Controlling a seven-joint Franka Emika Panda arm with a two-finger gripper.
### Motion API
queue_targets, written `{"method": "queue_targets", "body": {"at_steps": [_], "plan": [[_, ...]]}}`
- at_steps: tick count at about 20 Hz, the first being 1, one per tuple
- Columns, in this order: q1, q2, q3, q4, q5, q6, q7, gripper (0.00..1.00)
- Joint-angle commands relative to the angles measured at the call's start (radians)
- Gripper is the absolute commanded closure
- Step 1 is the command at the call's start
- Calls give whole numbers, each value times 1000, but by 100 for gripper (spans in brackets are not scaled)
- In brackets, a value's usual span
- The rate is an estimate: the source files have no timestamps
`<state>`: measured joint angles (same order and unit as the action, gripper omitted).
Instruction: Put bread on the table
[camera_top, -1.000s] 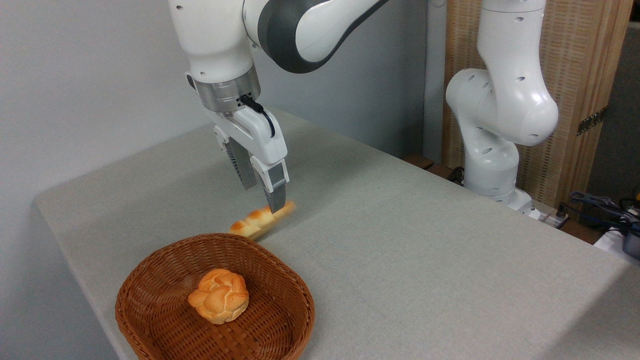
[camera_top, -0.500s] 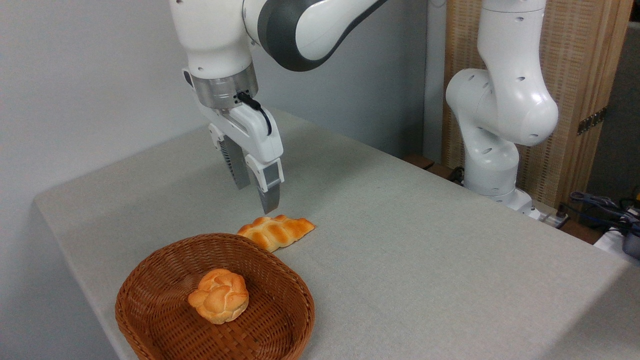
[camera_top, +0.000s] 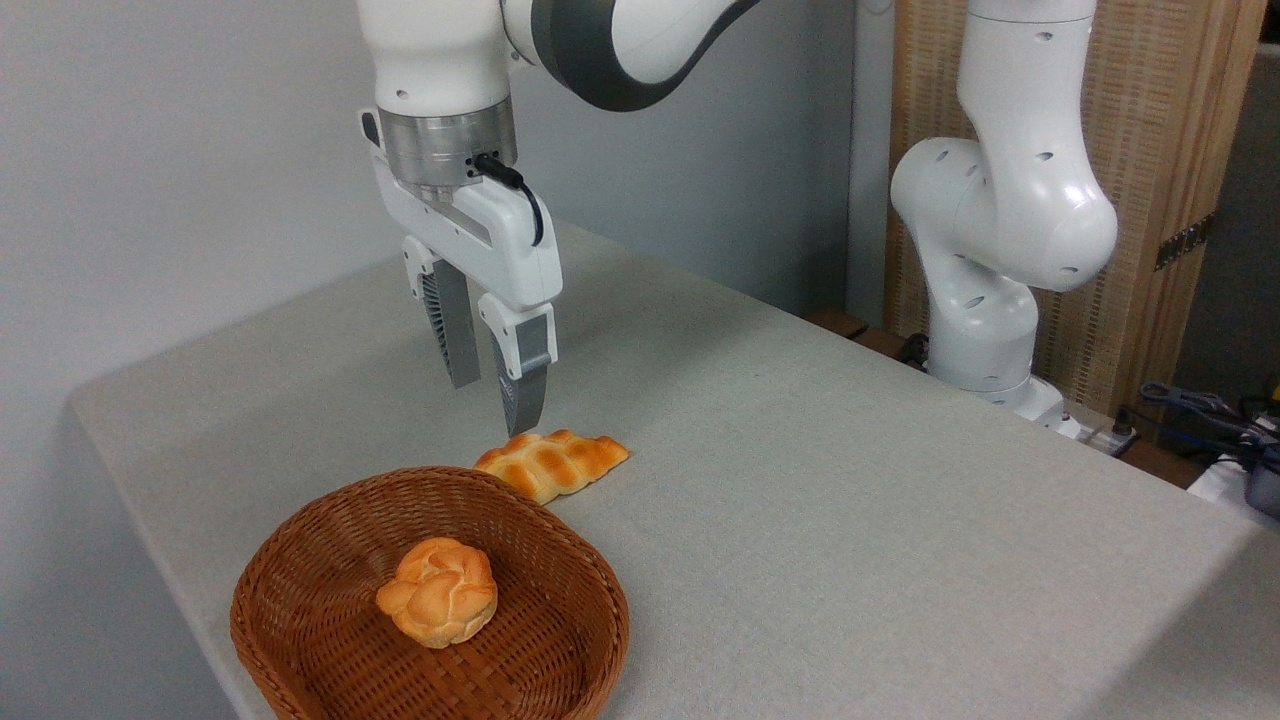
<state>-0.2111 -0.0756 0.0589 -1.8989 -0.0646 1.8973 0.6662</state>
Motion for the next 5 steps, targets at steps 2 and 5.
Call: {"method": "queue_targets", "body": {"at_steps": [2, 5], "plan": [[-4, -9, 12, 1, 9, 9, 6, 0], [-4, -3, 13, 21, 14, 9, -2, 0]]}}
